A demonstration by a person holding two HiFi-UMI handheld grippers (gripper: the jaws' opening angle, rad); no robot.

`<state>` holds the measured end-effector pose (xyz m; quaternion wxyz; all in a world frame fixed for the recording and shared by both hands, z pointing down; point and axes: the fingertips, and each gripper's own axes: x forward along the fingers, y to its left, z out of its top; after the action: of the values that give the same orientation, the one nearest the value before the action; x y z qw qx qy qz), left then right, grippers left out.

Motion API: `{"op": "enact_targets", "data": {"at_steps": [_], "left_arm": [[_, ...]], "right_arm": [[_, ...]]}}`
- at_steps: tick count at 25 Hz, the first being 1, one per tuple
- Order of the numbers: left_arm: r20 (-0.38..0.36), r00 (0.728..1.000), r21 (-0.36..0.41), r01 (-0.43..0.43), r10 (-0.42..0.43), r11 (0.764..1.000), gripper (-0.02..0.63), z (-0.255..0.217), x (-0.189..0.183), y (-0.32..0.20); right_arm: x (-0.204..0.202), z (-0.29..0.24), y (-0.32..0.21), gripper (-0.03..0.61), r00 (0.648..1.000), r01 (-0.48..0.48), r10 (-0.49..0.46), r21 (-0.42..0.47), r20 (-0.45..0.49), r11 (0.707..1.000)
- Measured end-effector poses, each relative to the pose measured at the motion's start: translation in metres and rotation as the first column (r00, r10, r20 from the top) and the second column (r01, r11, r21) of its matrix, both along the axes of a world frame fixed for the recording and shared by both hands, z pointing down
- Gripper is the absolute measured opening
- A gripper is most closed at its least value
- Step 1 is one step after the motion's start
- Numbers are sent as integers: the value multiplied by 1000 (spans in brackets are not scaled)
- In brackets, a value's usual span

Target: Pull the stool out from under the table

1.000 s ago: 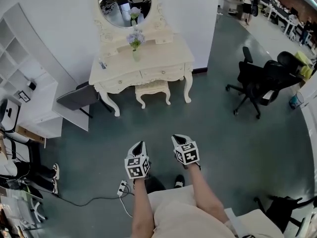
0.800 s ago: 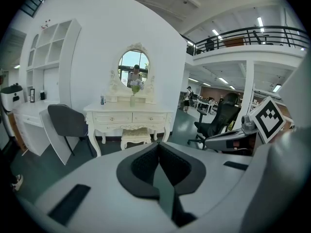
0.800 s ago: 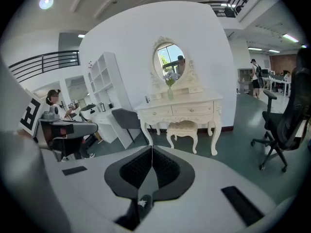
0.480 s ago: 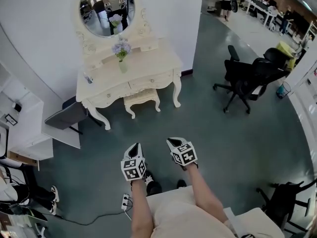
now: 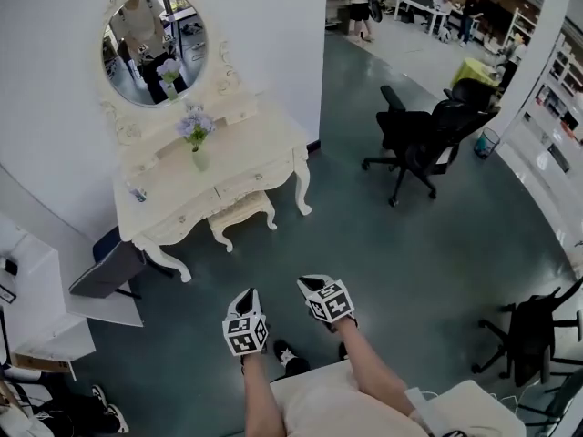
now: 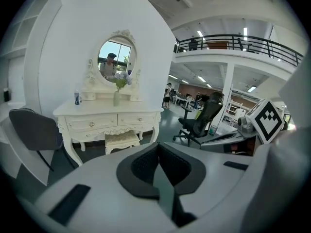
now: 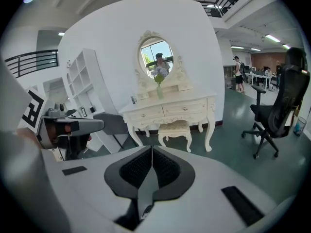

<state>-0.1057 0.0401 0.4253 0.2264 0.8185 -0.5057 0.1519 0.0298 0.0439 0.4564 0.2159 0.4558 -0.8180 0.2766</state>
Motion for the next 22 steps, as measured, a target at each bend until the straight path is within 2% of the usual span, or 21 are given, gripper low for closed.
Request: {"op": "enact_targets", "data": {"at_steps": [5, 9, 15, 22], "left_arm": [[-22, 1000, 11, -12, 12, 1000, 15, -4, -36, -13], [-42, 999, 11, -1, 1, 1000, 15, -2, -60, -20], [-49, 999, 14, -14, 15, 1000, 15, 0, -72, -22], [-67, 998, 10, 2, -1, 1000, 15, 0, -83, -33]], "right_arm": [[-38, -1, -7, 44, 1000, -14, 14, 12, -2, 1000], [-61, -3, -11, 44, 999, 15, -14, 39, -32, 999], [-68, -2, -13, 44, 999, -5, 6, 26, -36, 1000], [-79, -2, -20, 44, 997, 23, -21, 22, -68, 999]]}}
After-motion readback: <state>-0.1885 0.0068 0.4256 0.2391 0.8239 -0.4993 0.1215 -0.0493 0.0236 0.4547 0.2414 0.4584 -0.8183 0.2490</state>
